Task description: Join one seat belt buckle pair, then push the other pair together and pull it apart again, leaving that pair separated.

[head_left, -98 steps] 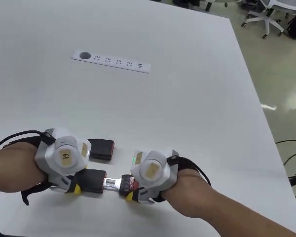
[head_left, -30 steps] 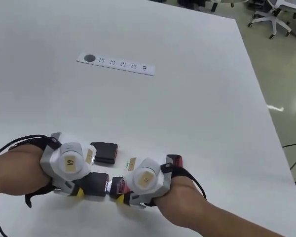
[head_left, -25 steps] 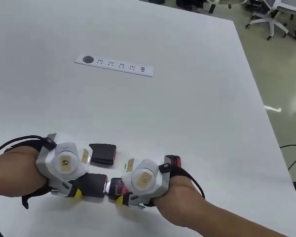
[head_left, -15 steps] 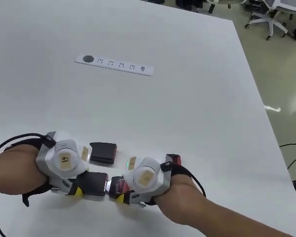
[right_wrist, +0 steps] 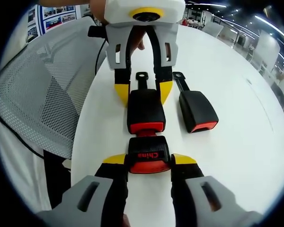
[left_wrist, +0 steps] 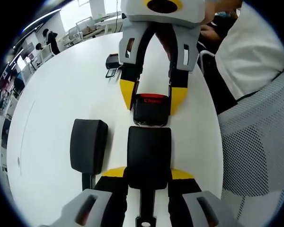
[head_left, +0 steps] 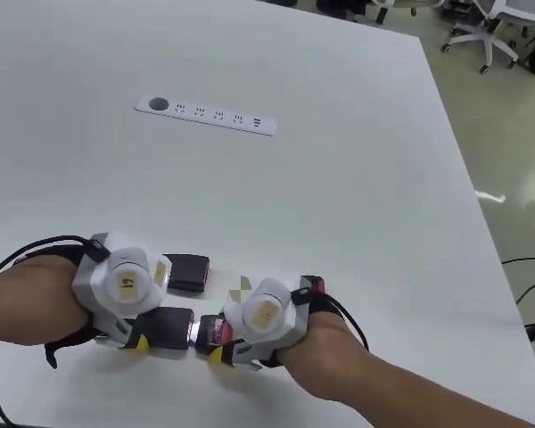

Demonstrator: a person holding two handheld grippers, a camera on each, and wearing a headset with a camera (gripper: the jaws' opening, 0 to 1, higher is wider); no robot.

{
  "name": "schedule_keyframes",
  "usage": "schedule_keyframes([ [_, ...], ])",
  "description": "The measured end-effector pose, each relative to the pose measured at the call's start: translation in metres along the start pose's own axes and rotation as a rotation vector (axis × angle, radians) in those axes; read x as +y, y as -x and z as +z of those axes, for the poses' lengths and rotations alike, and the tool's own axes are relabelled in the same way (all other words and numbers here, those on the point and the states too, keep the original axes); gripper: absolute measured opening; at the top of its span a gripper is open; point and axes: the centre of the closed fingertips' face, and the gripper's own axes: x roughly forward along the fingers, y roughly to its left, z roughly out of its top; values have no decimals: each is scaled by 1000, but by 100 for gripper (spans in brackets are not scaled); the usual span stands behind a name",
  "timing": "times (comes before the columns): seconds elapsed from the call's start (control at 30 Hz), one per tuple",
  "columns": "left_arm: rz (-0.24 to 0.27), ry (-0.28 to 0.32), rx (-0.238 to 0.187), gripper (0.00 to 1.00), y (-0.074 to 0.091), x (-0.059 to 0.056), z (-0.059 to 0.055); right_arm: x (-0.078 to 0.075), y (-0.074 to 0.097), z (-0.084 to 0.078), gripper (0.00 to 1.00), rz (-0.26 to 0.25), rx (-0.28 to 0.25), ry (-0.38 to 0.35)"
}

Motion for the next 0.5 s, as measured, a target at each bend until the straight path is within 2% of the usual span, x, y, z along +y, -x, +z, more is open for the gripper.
schedule_keyframes([
  [0.07, 0, 4, -5, 34, 1, 0, 1, 1, 0, -1, 33, 6, 2, 3],
  [0.13, 0, 60, -10, 35, 1, 1, 1, 0, 1, 0, 34, 4, 4, -3],
  [0.17, 8, 78, 2, 36, 1, 3, -2, 1, 2, 0, 34, 0, 5, 6],
  [0.23, 33, 59, 9, 44, 4, 6, -4, 1, 4, 0, 33, -8, 4, 9],
  [0.27, 29, 57, 7, 45, 6, 5, -4, 1, 8, 0, 33, -12, -2, 16],
  [0.33, 20, 77, -21, 44, 13, 3, 1, 0, 12, 2, 32, -15, -18, 5],
  [0.37, 33, 96, -47, 44, 19, 4, 7, -1, 16, 4, 31, -18, -29, 4],
  [0.5, 56, 106, -84, 44, 31, 12, 12, -6, 27, 10, 31, -31, -67, -21],
])
